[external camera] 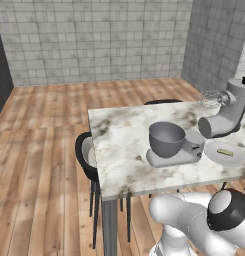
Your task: Add butter and sugar cubes to the stand mixer bowl and then turn on the stand mixer to begin making frosting.
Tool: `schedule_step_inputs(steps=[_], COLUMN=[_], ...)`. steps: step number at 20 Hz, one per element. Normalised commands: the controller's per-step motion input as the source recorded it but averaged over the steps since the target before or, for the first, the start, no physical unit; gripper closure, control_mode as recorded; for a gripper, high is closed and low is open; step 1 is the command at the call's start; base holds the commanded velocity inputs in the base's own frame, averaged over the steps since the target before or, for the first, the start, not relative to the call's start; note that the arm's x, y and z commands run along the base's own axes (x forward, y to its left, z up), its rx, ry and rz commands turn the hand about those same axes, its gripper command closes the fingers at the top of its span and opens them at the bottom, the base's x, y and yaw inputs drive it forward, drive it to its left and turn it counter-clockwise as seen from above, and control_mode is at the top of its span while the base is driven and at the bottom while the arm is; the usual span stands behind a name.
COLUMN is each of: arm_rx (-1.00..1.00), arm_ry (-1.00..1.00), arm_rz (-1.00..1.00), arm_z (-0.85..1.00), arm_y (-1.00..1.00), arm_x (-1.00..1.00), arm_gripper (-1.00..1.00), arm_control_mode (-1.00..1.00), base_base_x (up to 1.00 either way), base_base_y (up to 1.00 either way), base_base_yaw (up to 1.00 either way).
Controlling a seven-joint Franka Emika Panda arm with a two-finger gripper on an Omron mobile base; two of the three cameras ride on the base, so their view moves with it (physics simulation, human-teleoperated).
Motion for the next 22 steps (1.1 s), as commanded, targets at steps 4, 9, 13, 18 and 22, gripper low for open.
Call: schedule_step_inputs(steps=[4, 9, 13, 18, 22], arm_rx=[0.17, 0.16, 0.14, 0.08, 0.06], arm_ry=[-0.07, -0.06, -0.11, -0.38, -0.56], arm_rz=[0.58, 0.71, 0.69, 0.41, 0.17], arm_z=[-0.18, -0.29, -0.31, -0.16, -0.09], arm_y=[-0.61, -0.23, -0.02, 0.00, 0.01], arm_x=[-0.09, 0.06, 0.14, 0.02, 0.00], arm_gripper=[-1.00, -1.00, -1.00, -1.00, -1.00], arm_control_mode=[-1.00, -1.00, -1.00, -1.00, -1.00], base_base_x=[0.00, 0.00, 0.00, 0.00, 0.00], base_base_y=[0.00, 0.00, 0.00, 0.00, 0.00], base_base_yaw=[0.00, 0.00, 0.00, 0.00, 0.00])
